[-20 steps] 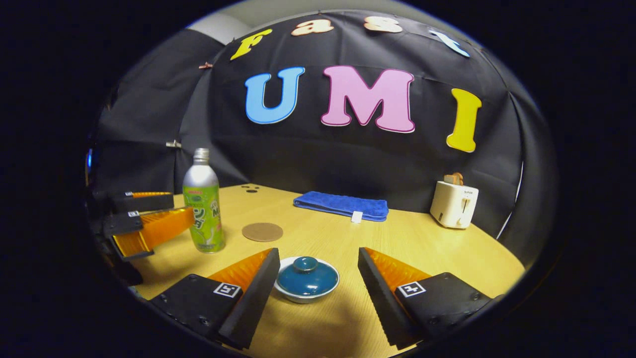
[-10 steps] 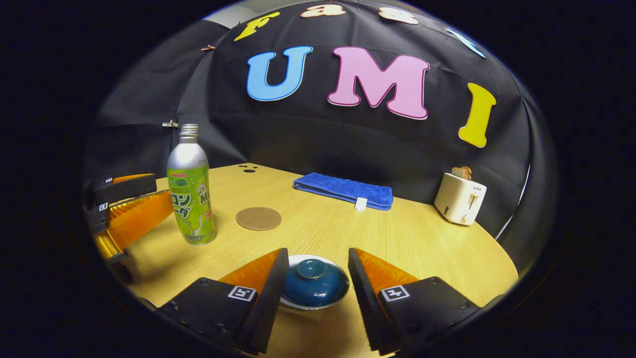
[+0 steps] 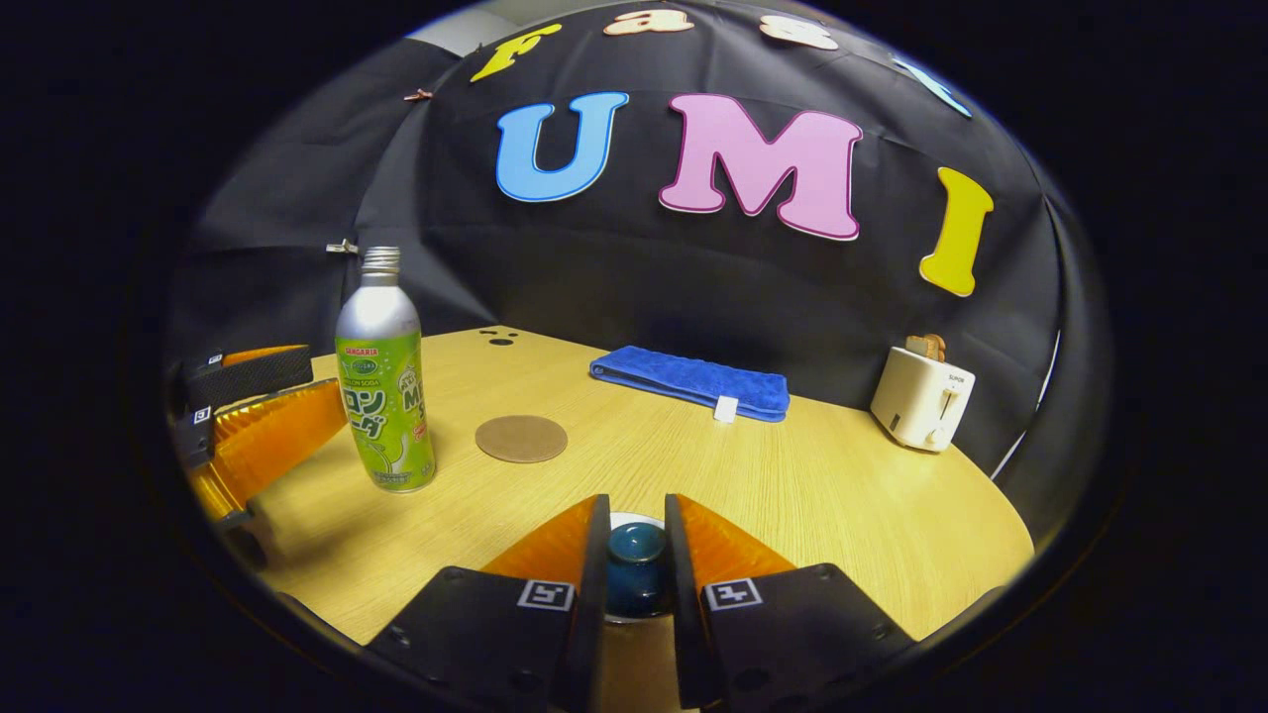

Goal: Open the teacup lid with one hand, grasp the water bottle and pour water into the teacup with the other hand; after pouring, place the water bottle on the coaster and then close the teacup lid.

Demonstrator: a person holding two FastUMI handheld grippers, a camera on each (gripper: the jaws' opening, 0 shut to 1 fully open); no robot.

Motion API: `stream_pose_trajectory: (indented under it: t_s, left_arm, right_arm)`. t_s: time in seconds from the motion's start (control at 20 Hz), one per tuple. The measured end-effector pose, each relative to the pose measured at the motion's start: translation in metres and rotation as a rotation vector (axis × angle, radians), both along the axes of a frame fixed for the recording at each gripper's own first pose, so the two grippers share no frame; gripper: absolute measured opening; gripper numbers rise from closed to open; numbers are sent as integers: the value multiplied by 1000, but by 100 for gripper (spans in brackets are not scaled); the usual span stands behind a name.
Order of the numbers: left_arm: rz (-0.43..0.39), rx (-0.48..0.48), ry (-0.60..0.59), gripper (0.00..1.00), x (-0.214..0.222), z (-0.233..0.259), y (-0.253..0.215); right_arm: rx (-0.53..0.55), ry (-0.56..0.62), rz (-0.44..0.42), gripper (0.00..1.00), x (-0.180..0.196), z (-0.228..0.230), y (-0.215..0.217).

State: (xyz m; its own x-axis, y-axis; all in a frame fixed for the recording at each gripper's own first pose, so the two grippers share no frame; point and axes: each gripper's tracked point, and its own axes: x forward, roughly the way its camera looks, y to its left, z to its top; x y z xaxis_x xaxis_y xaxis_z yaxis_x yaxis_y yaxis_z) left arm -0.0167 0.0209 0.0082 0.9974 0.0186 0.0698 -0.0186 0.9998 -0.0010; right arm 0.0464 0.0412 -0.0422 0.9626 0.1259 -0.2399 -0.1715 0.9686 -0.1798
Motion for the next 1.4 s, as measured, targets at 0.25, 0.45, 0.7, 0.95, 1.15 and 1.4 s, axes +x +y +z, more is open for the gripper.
stream_pose_trajectory:
  t_s: [0.25,0.45,0.7,0.95,1.15,1.4]
  left_arm:
    - [-1,-2,45,94,6,-9,0]
    - [22,-5,70,94,9,-12,7]
    - [56,-6,69,94,22,-11,23]
    - [23,-2,68,94,43,-10,21]
    - [23,0,68,94,65,-11,25]
    - [30,4,65,94,86,-10,27]
  right_arm:
    - [43,0,14,29,-1,2,2]
    - [116,-39,31,28,-4,15,0]
    - [149,-117,18,28,-8,44,-18]
    - [175,-151,-39,29,-20,53,-55]
    - [188,-135,-104,28,-22,35,-89]
    - [210,-146,-118,28,-20,29,-102]
